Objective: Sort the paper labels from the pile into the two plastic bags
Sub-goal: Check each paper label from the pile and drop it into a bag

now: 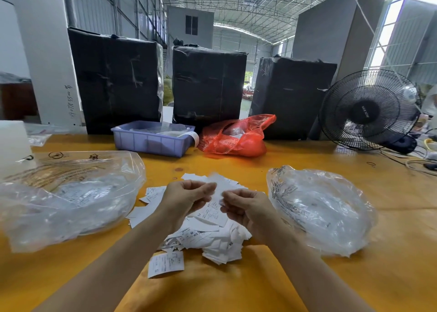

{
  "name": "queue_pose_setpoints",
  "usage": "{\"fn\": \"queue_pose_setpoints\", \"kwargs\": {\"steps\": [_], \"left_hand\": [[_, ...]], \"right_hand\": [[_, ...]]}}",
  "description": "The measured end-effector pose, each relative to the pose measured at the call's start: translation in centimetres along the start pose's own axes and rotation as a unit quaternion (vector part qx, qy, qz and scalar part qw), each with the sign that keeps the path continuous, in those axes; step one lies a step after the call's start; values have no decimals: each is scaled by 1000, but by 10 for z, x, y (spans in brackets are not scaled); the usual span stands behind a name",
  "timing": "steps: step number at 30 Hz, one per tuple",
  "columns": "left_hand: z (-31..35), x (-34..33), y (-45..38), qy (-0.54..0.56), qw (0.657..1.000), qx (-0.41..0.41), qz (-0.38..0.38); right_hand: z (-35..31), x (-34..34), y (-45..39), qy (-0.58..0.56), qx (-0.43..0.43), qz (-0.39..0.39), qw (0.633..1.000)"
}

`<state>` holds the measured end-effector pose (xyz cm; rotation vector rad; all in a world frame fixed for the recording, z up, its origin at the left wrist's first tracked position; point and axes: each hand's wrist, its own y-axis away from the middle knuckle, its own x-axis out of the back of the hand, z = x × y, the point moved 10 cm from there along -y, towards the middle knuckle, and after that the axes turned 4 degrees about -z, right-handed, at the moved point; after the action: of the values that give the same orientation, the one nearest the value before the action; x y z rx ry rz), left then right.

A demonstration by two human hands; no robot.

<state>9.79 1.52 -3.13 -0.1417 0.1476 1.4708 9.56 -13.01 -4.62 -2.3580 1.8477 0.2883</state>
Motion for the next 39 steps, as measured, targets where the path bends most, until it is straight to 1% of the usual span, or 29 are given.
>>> {"fn": "queue_pose_setpoints", "kwargs": {"steps": [2, 3, 4, 5, 6, 7, 9, 10, 12, 13, 14, 15, 18, 21, 27, 30, 32, 35, 37, 39], "left_hand": [[-6, -8, 0, 29, 999, 26, -30], [-9, -10, 0, 42, 998, 35, -34], [-11, -10, -1, 62, 997, 40, -25], [-12, -7, -1, 89, 995, 39, -5], [-11, -3, -2, 115, 993, 34, 16], [-9, 3, -2, 134, 990, 25, 37], [-2, 15, -2, 146, 987, 1, 67], [1, 20, -1, 148, 986, -9, 76], [3, 28, -1, 145, 985, -15, 87], [3, 30, -1, 137, 986, -14, 90], [2, 32, -2, 123, 988, -12, 93], [1, 34, -3, 104, 990, -10, 97], [0, 40, -5, 40, 993, -17, 112], [1, 41, -6, -7, 993, -22, 115], [-3, 28, -6, -80, 995, -6, 61], [-2, 24, -6, -82, 996, -5, 43], [-3, 22, -5, -86, 996, 1, 33], [-6, 19, -4, -86, 996, 16, 18], [-6, 16, -4, -83, 996, 20, 10], [-6, 14, -4, -85, 996, 20, 2]], "right_hand": [[1, -1, 0, -47, 3, 11, 999], [0, -4, 0, -42, 10, 7, 999], [-1, -7, 1, -13, 23, 0, 1000], [-4, -9, 1, 42, 48, -2, 998], [-10, -10, 2, 125, 85, 7, 988], [-18, -10, 4, 233, 131, 28, 963], [-28, -15, 8, 450, 198, 64, 869], [-25, -20, 7, 524, 202, 57, 825], [-4, -27, 1, 631, 164, 19, 758], [5, -29, -2, 672, 142, 5, 727], [11, -30, -4, 694, 129, 1, 708], [13, -29, -5, 691, 123, 5, 712], [4, -22, -6, 616, 133, 41, 775], [-4, -10, -5, 569, 137, 84, 806], [-12, 7, 1, 457, 136, 122, 871], [-27, 11, 7, 361, 171, 137, 907], [-41, 18, 15, 284, 215, 162, 920], [-52, 20, 20, 205, 254, 150, 933], [-54, 16, 21, 182, 264, 132, 938], [-56, 9, 22, 194, 274, 112, 935]]}}
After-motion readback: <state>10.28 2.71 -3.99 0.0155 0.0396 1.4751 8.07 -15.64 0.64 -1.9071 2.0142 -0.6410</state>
